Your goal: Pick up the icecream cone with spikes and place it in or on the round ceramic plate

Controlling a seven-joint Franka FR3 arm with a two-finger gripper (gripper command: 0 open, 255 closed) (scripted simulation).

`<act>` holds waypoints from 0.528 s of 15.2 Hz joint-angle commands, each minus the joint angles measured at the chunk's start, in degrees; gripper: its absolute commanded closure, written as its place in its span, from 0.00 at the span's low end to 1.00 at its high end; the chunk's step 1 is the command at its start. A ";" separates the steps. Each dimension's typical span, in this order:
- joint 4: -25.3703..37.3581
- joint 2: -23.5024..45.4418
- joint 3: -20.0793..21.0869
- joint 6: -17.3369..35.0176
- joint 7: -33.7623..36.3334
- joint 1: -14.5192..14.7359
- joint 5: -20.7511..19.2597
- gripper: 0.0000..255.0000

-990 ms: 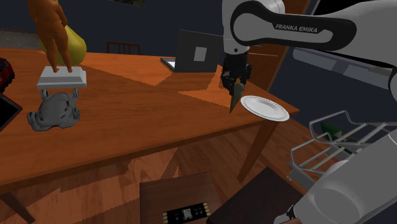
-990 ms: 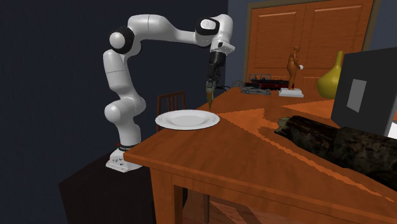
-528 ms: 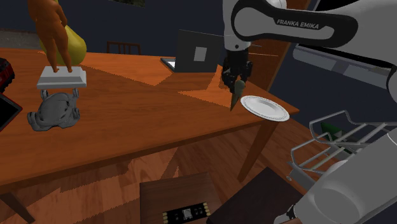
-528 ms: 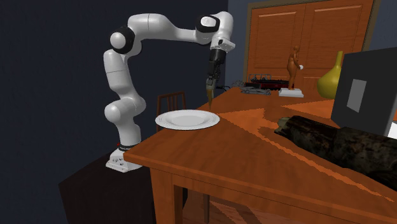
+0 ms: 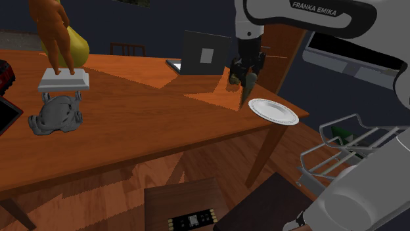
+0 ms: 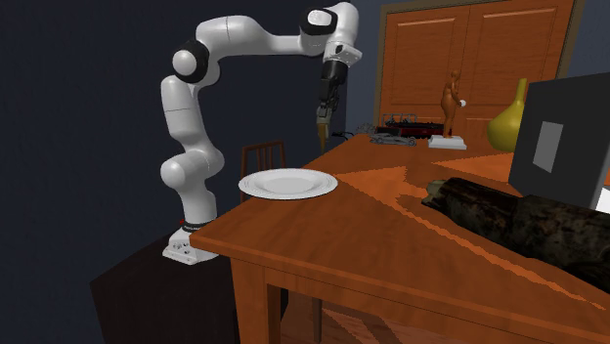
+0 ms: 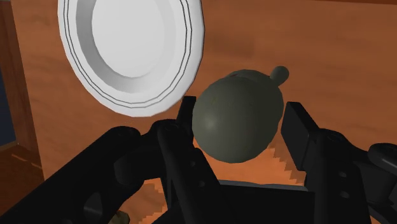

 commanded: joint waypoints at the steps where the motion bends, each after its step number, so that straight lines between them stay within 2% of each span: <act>1: 2.39 0.71 0.18 -1.72 -0.23 0.05 -0.27 1.00; 6: 8.47 2.67 0.61 -5.92 -0.94 0.18 -1.13 1.00; 8: 6.77 0.62 -1.13 -5.30 -4.05 -1.09 -1.35 1.00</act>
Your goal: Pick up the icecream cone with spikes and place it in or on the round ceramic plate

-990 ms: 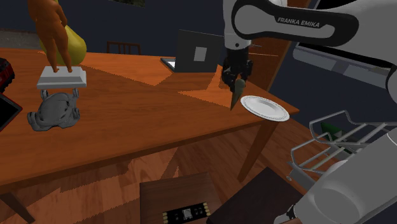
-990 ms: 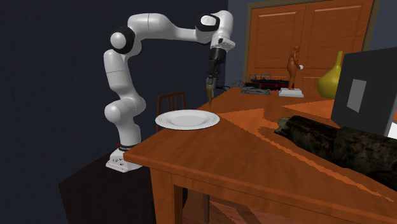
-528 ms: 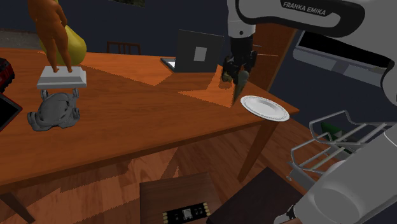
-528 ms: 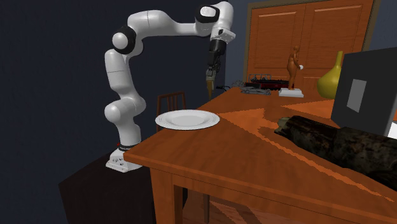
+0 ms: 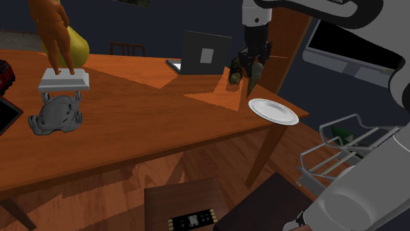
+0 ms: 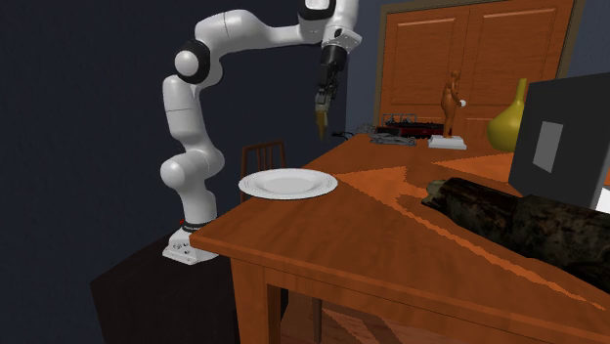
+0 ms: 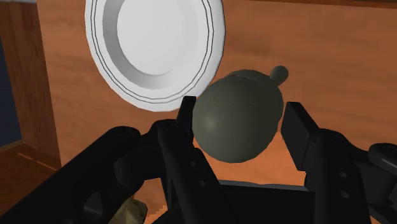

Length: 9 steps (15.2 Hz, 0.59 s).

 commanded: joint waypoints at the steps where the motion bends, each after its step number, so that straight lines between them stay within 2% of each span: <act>1: -1.47 -1.91 -1.62 0.46 -2.94 -1.15 -0.24 1.00; 9: -4.62 -6.82 -8.91 2.56 -15.21 -5.54 -2.49 1.00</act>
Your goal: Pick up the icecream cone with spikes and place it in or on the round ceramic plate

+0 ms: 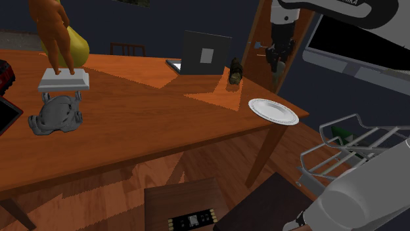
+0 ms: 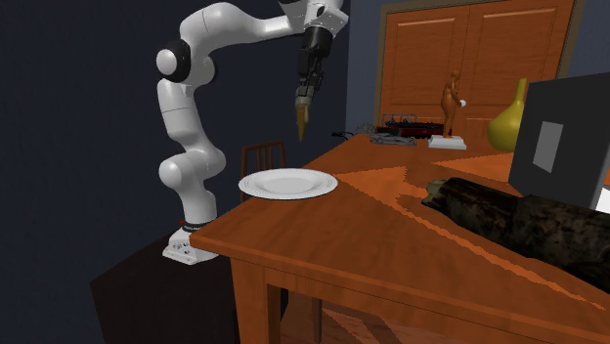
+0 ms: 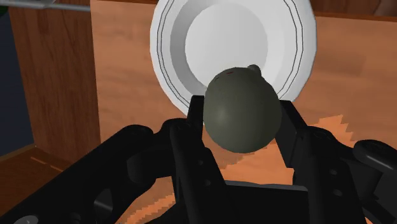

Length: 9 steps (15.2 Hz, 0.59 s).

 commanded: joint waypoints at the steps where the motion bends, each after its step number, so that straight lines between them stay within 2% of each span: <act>1: -0.52 -0.84 -1.90 0.71 -3.17 -1.08 -0.67 1.00; 5: -0.10 -1.45 -5.62 1.75 -9.23 -3.15 -2.05 1.00; 9: -3.85 -2.80 -6.18 4.24 -9.03 -3.30 -1.91 1.00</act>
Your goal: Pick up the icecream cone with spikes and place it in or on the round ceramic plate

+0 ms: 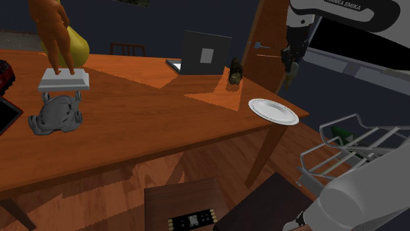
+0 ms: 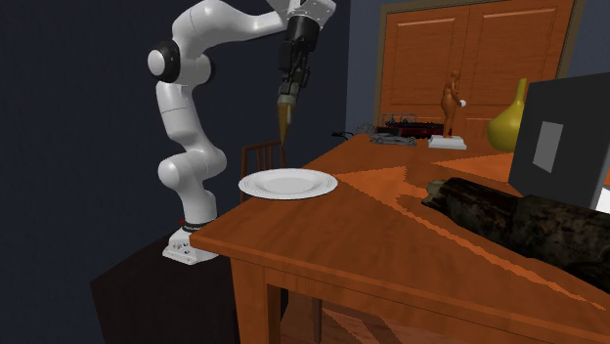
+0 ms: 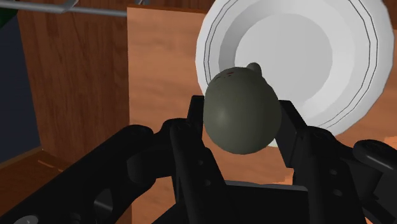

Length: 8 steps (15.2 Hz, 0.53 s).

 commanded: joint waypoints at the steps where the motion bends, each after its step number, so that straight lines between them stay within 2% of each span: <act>1: -2.23 -0.82 -0.18 1.41 0.32 -0.01 0.11 1.00; 8: -10.23 -3.26 -0.57 6.72 2.02 0.11 0.49 1.00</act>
